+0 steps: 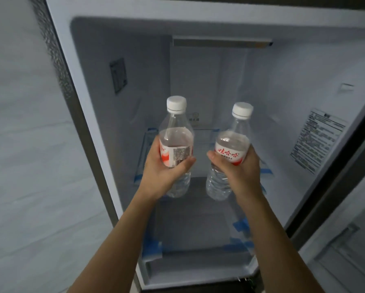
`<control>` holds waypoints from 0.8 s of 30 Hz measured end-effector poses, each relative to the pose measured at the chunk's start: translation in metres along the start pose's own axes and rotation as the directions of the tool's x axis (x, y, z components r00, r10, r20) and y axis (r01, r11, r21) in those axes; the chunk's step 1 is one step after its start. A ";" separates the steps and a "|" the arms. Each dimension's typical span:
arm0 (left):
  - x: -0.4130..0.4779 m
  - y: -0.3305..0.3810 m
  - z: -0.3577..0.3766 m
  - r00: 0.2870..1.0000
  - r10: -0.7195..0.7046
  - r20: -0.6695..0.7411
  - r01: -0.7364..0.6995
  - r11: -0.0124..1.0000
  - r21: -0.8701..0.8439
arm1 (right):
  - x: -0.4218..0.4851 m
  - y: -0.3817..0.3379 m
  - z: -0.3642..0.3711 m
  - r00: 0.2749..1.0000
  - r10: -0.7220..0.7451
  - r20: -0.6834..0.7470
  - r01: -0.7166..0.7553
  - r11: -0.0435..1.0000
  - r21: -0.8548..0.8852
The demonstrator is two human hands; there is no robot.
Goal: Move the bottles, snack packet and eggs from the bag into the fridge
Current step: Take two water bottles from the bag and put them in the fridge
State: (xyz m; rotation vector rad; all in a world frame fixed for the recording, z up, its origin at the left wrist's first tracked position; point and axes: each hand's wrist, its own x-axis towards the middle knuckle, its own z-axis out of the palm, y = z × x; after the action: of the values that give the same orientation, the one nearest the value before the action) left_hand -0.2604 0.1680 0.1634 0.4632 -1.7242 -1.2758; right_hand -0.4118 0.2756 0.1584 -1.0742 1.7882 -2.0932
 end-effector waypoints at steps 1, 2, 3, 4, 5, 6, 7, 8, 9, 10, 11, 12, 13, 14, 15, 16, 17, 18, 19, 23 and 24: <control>0.008 -0.002 0.000 1.000 -0.007 -0.006 0.007 1.000 0.002 | 0.008 -0.001 0.004 1.000 -0.001 0.012 0.001 1.000 -0.001; 0.015 -0.005 0.001 1.000 -0.014 -0.010 0.014 1.000 0.007 | 0.016 0.000 0.006 1.000 0.000 0.030 0.000 1.000 -0.009; 0.020 -0.008 0.003 1.000 -0.020 -0.009 0.020 1.000 0.013 | 0.022 0.003 0.008 0.999 0.004 0.051 -0.003 1.000 -0.015; 0.025 -0.010 0.004 1.000 -0.028 -0.002 0.029 0.999 0.021 | 0.028 0.007 0.008 0.997 0.012 0.070 -0.010 1.000 -0.018; 0.029 -0.013 0.006 0.999 -0.037 0.010 0.037 0.999 0.027 | 0.033 0.010 0.009 0.996 0.025 0.087 -0.023 1.000 -0.016; 0.033 -0.016 0.007 0.999 -0.048 0.022 0.047 0.998 0.037 | 0.037 0.013 0.010 0.994 0.038 0.100 -0.037 0.999 -0.014; 0.037 -0.019 0.008 0.998 -0.059 0.030 0.058 0.997 0.042 | 0.041 0.015 0.011 0.993 0.050 0.107 -0.049 0.999 -0.010; 0.041 -0.021 0.009 0.997 -0.071 0.032 0.069 0.997 0.045 | 0.045 0.018 0.012 0.992 0.056 0.111 -0.055 0.998 -0.010; 0.045 -0.024 0.010 0.996 -0.083 0.031 0.082 0.996 0.046 | 0.049 0.020 0.014 0.992 0.060 0.113 -0.059 0.998 -0.010; 0.049 -0.026 0.010 0.995 -0.095 0.028 0.094 0.994 0.050 | 0.053 0.022 0.015 0.992 0.065 0.112 -0.064 0.998 -0.010; 0.053 -0.029 0.011 0.994 -0.105 0.025 0.104 0.993 0.048 | 0.056 0.024 0.016 0.992 0.072 0.108 -0.071 0.997 -0.008; 0.056 -0.032 0.013 0.994 -0.109 0.026 0.108 0.993 0.044 | 0.060 0.026 0.018 0.992 0.078 0.104 -0.078 0.997 -0.010; 0.060 -0.035 0.013 0.993 -0.111 0.024 0.110 0.993 0.041 | 0.064 0.028 0.020 0.991 0.087 0.101 -0.085 0.996 -0.017; 0.062 -0.037 0.014 0.993 -0.116 0.024 0.114 0.992 0.046 | 0.067 0.030 0.022 0.990 0.098 0.101 -0.096 0.995 -0.025; 0.065 -0.039 0.015 0.992 -0.122 0.022 0.120 0.991 0.050 | 0.070 0.034 0.023 0.989 0.109 0.102 -0.106 0.994 -0.032; 0.068 -0.042 0.015 0.992 -0.127 0.025 0.125 0.991 0.056 | 0.073 0.039 0.024 0.988 0.117 0.101 -0.113 0.993 -0.039; 0.070 -0.043 0.015 0.992 -0.126 0.031 0.123 0.990 0.063 | 0.075 0.043 0.024 0.987 0.124 0.101 -0.120 0.992 -0.044; 0.072 -0.045 0.015 0.992 -0.120 0.038 0.117 0.990 0.079 | 0.076 0.047 0.025 0.986 0.132 0.100 -0.128 0.991 -0.047; 0.073 -0.047 0.015 0.992 -0.116 0.046 0.112 0.990 0.089 | 0.078 0.051 0.025 0.985 0.138 0.100 -0.134 0.990 -0.045; 0.081 -0.056 0.014 0.990 -0.140 0.027 0.137 0.986 0.091 | 0.083 0.063 0.026 0.985 0.144 0.095 -0.140 0.989 -0.046; 0.083 -0.059 0.014 0.989 -0.146 0.028 0.142 0.985 0.099 | 0.086 0.066 0.026 0.984 0.149 0.097 -0.145 0.988 -0.047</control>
State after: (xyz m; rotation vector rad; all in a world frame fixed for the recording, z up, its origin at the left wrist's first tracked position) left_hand -0.3266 0.0920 0.1470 0.6350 -1.8154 -1.3127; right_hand -0.4778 0.1896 0.1323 -1.0045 1.8088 -1.8929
